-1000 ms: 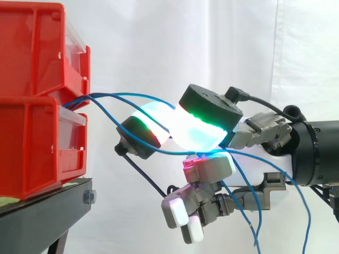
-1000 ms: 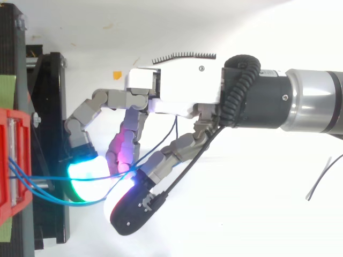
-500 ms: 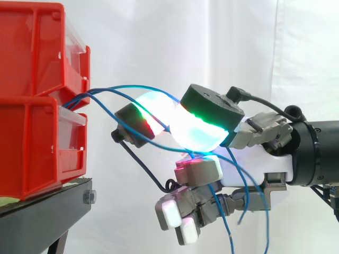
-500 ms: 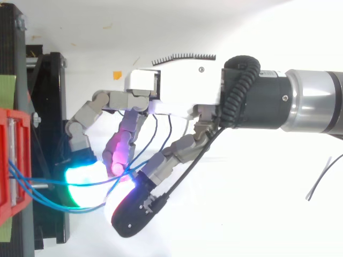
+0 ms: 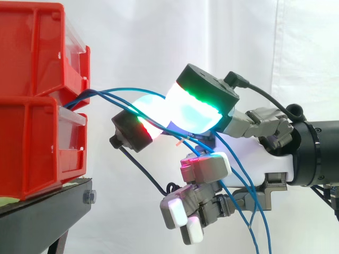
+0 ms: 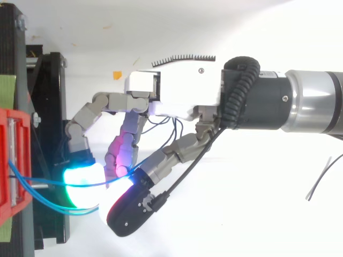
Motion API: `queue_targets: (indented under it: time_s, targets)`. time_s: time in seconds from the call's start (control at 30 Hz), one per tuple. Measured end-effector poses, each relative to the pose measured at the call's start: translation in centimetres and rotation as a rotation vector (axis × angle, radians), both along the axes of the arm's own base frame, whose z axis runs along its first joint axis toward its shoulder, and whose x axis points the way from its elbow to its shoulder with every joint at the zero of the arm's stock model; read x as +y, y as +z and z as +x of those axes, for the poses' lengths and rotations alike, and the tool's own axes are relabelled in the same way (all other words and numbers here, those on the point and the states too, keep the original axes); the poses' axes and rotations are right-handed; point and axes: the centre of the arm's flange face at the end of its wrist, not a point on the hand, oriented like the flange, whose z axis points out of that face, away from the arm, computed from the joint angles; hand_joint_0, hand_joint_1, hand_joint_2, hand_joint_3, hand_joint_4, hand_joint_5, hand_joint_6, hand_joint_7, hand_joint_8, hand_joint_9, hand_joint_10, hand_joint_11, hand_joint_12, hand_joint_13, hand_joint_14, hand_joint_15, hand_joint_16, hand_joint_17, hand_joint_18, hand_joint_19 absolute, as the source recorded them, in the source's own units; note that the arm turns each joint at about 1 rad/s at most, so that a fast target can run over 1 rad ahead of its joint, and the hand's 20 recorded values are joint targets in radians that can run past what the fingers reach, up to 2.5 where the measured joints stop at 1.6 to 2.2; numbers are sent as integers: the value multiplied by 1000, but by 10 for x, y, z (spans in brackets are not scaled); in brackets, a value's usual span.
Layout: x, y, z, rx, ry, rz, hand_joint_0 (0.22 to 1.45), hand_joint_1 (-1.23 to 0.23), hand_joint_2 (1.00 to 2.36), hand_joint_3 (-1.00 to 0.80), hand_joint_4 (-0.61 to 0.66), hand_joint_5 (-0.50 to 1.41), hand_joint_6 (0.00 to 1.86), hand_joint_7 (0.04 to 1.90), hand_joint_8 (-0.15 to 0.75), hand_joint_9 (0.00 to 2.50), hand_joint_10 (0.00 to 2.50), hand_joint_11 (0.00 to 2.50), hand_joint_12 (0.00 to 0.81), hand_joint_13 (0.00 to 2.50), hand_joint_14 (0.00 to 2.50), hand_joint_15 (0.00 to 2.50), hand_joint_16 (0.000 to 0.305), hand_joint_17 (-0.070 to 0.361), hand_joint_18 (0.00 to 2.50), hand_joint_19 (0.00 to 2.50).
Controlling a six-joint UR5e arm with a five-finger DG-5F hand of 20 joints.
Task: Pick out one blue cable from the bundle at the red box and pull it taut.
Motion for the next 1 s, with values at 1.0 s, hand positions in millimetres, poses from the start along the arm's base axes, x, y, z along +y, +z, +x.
queue_targets:
  time_s: [1.0]
  targets:
    - [1,0,0,0,8,4,448,-533,1000,-500,-117,-62,806,883,231,1426,34,894,328,1047,21,558,51,116,953,675]
